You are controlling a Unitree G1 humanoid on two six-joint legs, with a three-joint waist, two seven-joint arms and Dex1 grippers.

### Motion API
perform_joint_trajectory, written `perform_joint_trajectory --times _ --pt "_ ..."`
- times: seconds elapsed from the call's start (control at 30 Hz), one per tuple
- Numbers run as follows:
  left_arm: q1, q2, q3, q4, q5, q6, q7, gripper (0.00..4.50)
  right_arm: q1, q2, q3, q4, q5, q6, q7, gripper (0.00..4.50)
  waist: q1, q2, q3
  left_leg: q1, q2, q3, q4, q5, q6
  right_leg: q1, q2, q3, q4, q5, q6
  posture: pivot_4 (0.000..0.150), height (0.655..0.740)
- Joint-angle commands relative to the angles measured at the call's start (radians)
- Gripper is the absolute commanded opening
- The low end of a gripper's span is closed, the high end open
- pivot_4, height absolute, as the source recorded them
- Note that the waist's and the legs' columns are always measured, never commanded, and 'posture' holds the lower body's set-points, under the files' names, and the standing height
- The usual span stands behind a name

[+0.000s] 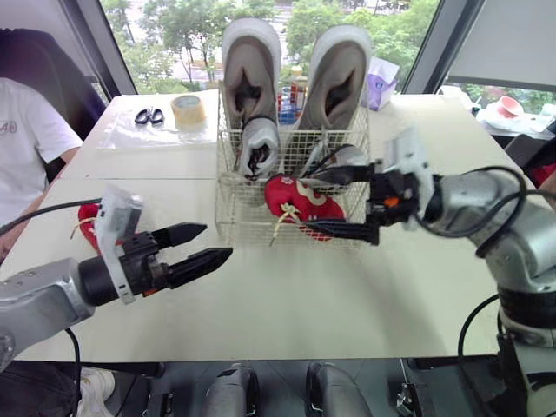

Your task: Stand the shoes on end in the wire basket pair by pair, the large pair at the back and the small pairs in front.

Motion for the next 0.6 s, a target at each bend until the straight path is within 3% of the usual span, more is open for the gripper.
perform_joint_trajectory --times 0.03,0.23,0.43,0.6 --pt "-0.057 -0.012 -0.055 -0.006 0.048 -0.015 -0.053 4.50 0.017 0.025 -0.002 -0.093 -0.042 0.031 -0.134 4.47 0.000 -0.001 -0.001 0.000 0.000 0.000 0.000 0.000 0.000 0.000 0.000 0.000 0.000 0.000 0.000 0.150 0.7400" --pt "-0.143 -0.051 -0.149 0.054 0.122 -0.007 -0.118 4.50 0.050 0.094 0.084 -0.161 -0.136 0.069 -0.300 4.47 -0.002 -0.002 -0.001 0.001 -0.001 0.001 0.000 0.000 0.000 0.000 0.001 0.000 0.001 0.000 0.000 0.150 0.7400" --pt "-0.204 -0.108 -0.212 0.080 0.171 -0.004 -0.129 4.50 0.052 0.126 0.182 -0.104 -0.320 0.006 -0.420 4.47 -0.001 -0.003 -0.002 0.001 -0.001 0.001 0.000 0.001 0.000 0.001 0.001 0.000 0.001 0.000 0.000 0.150 0.7400" --pt "-0.225 -0.131 -0.220 0.095 0.199 -0.001 -0.153 4.50 0.050 0.191 0.151 -0.090 -0.360 -0.004 -0.474 4.47 -0.003 -0.004 -0.002 0.001 -0.001 0.001 0.000 0.001 -0.001 0.001 0.002 0.000 0.001 0.000 0.000 0.150 0.7400"
